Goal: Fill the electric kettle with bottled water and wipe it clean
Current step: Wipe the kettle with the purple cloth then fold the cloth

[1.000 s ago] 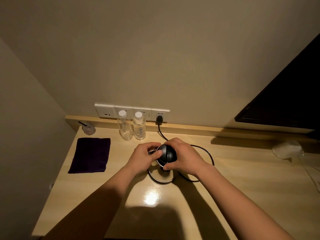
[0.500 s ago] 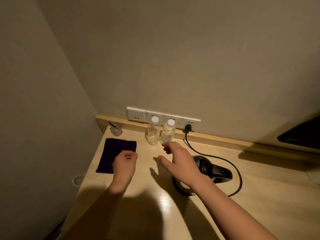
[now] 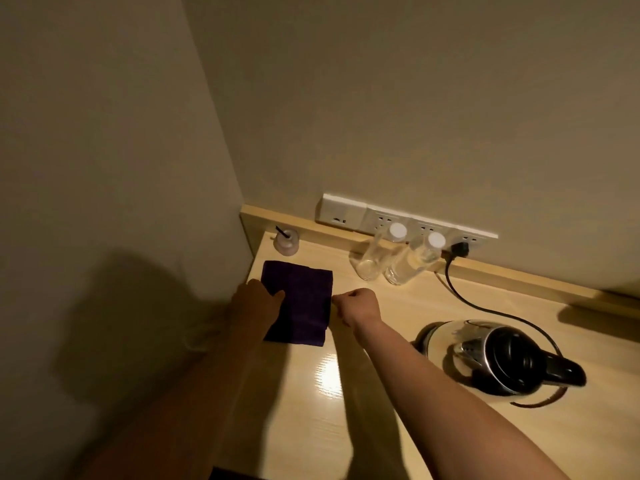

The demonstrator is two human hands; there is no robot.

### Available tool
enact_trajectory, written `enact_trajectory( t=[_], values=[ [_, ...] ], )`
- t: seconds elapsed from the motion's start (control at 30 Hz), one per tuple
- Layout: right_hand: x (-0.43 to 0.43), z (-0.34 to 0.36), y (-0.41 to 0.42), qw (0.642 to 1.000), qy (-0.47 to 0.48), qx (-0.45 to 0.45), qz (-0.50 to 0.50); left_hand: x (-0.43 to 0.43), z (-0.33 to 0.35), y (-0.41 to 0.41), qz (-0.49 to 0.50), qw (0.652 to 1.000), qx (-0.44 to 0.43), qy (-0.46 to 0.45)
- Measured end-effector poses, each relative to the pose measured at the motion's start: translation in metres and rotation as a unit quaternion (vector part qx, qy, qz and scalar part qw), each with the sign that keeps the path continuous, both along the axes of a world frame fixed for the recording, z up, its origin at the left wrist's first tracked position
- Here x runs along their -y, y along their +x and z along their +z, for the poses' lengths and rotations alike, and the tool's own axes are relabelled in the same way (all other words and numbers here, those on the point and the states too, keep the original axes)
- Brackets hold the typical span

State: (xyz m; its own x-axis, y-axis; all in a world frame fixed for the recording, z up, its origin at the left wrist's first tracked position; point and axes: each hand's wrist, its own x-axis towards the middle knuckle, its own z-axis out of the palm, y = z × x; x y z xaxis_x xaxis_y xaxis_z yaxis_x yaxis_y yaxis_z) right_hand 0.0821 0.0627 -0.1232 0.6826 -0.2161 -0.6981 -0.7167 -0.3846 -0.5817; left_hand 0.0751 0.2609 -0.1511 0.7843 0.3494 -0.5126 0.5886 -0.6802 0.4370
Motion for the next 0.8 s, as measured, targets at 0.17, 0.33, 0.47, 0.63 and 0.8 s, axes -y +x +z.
enact_trajectory(
  t=[0.17,0.33,0.47,0.63,0.8],
  values=[
    [-0.024,-0.025,0.006,0.998,-0.057,-0.032,-0.027,-0.002,-0.022,0.009,-0.028,0.999,-0.019,0.033],
    [-0.040,-0.036,0.004,0.996,-0.082,0.002,-0.037,-0.003,-0.033,0.016,-0.022,0.999,-0.042,0.013],
    [-0.043,-0.027,-0.004,0.995,-0.037,0.057,-0.067,-0.005,-0.035,0.017,-0.042,0.998,-0.054,0.004],
    [-0.026,0.007,-0.019,0.987,0.094,0.100,-0.086,-0.019,-0.021,0.016,0.023,0.946,0.005,-0.324],
    [0.013,0.062,-0.033,0.941,0.295,0.109,-0.122,-0.018,0.019,-0.002,0.148,0.719,-0.062,-0.677]
  ],
)
